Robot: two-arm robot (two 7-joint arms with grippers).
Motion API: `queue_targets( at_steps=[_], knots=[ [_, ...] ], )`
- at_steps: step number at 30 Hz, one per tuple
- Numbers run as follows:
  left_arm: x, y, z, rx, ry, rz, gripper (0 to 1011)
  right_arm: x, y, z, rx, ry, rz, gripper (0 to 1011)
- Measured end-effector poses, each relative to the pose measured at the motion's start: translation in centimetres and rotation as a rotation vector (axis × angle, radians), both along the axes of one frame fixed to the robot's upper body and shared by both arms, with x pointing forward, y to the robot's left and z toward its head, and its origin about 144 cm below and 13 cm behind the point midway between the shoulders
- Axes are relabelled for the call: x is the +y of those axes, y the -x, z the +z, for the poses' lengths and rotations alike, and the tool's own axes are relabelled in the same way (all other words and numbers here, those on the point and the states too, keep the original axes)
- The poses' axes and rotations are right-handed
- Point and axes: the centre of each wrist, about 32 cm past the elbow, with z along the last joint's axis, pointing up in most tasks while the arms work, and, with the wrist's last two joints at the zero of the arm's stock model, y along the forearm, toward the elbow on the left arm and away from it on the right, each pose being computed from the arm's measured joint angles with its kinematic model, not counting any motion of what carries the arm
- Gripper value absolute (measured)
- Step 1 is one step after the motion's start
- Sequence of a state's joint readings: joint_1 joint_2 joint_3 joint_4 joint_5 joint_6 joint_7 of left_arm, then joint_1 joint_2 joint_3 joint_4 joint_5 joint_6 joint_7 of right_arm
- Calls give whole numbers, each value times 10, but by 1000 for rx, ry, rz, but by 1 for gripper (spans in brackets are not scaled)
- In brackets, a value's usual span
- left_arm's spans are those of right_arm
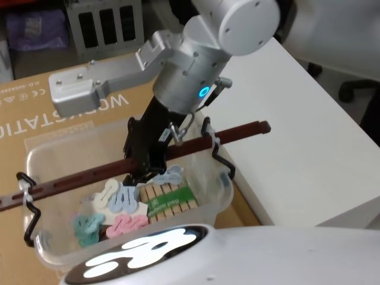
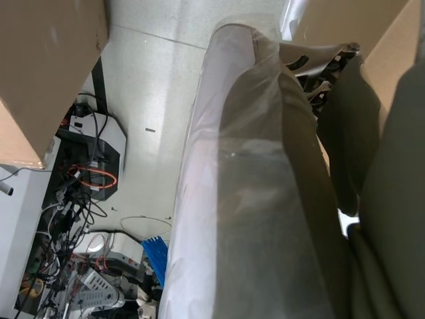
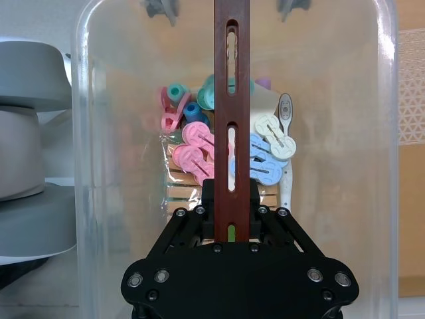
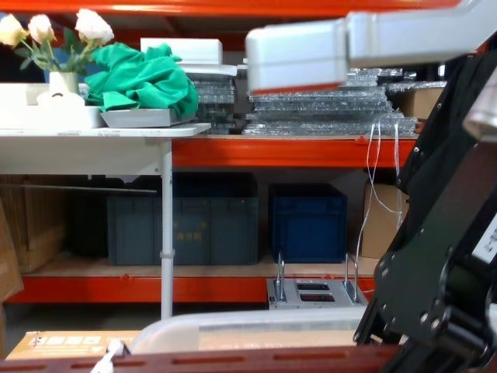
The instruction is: Use one hand to grasp the basket and place it at the designated location.
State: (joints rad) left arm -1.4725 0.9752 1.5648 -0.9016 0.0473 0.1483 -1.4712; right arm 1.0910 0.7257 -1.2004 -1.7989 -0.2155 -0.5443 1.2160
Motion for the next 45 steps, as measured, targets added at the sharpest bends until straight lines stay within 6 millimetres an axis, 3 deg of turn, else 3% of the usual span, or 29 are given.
queue_targets(
  at_steps=[15, 39, 45],
  knots=[
    [0, 0, 0, 0, 0, 0, 0, 14, -5, -24, 19, 63, 20, 233],
    [0, 0, 0, 0, 0, 0, 0, 13, -1, -45, 7, 144, 16, 233],
    [0, 0, 0, 0, 0, 0, 0, 10, -3, -43, -1, 160, -2, 404]
  ],
)
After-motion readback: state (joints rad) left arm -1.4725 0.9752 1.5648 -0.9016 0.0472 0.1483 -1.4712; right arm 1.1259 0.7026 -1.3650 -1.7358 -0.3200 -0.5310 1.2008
